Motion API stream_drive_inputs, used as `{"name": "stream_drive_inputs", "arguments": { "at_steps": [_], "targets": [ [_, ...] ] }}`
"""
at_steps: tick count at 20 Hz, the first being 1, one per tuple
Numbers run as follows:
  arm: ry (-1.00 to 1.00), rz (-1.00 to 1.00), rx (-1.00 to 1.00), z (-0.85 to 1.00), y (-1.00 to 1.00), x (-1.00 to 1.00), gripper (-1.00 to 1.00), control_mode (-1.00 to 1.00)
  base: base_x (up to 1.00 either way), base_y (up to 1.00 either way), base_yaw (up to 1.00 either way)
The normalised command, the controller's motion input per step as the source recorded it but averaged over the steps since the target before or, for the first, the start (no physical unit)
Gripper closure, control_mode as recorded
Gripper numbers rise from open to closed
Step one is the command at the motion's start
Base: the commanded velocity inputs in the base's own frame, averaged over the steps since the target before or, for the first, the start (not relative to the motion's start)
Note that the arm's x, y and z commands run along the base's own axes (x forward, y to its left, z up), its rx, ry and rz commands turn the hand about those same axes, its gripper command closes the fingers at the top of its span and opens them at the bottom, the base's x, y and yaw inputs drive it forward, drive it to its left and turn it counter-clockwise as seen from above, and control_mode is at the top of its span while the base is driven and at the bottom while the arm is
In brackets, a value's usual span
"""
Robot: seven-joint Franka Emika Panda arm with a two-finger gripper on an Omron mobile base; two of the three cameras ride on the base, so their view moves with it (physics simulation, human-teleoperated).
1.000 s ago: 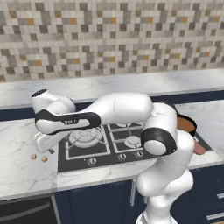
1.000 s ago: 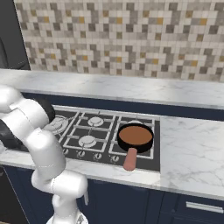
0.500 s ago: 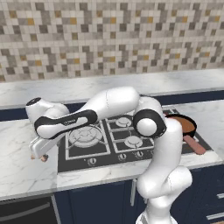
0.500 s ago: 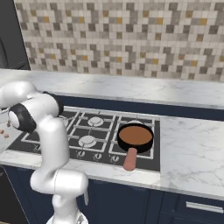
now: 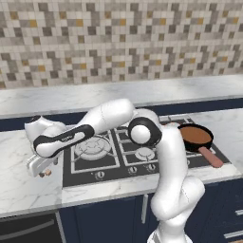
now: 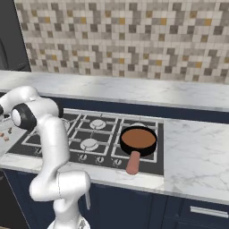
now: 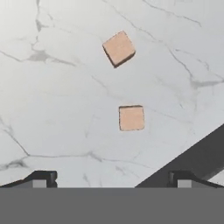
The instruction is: Pick up the sugar cube(s) and place them in the saucepan with hot chocolate.
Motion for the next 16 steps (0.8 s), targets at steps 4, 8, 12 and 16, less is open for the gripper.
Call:
{"name": "stream_drive_inputs", "arguments": {
  "at_steps": [4, 8, 12, 16],
  "targets": [
    [0.11, -0.03, -0.06, -0.13, 0.02, 0.13, -1.0, -1.0, 0.0, 0.0, 0.0],
    [0.0, -0.03, -0.03, -0.08, 0.0, 0.03, -1.0, -1.0, 0.0, 0.0, 0.0],
    [-0.02, 0.0, 0.0, -0.26, 0.0, 0.2, -1.0, -1.0, 0.0, 0.0, 0.0],
    [0.0, 0.01, 0.02, -0.29, -0.09, 0.14, -1.0, -1.0, 0.0, 0.0, 0.0]
  ]
}}
